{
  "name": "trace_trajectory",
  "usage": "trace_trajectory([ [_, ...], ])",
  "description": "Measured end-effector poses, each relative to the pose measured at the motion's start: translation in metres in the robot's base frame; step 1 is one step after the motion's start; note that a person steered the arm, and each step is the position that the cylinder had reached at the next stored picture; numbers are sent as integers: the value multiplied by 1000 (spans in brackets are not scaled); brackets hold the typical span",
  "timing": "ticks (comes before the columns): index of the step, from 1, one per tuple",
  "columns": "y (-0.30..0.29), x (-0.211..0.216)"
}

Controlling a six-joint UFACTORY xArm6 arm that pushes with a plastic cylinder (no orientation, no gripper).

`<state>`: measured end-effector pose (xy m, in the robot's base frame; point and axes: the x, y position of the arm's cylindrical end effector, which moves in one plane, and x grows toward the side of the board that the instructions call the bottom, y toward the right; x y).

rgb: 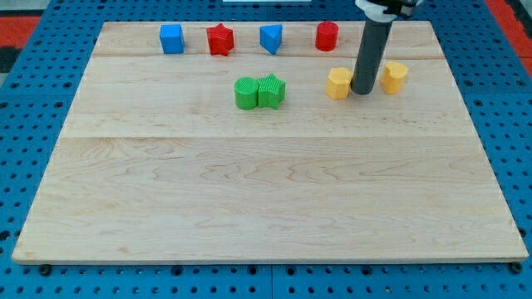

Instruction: Push yellow hexagon below blue triangle

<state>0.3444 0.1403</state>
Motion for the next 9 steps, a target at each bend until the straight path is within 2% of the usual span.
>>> trace_trajectory([
  [2,-15,-10],
  [3,-19,-36],
  [5,-31,-7],
  [7,-37,-1],
  [9,-84,18],
])
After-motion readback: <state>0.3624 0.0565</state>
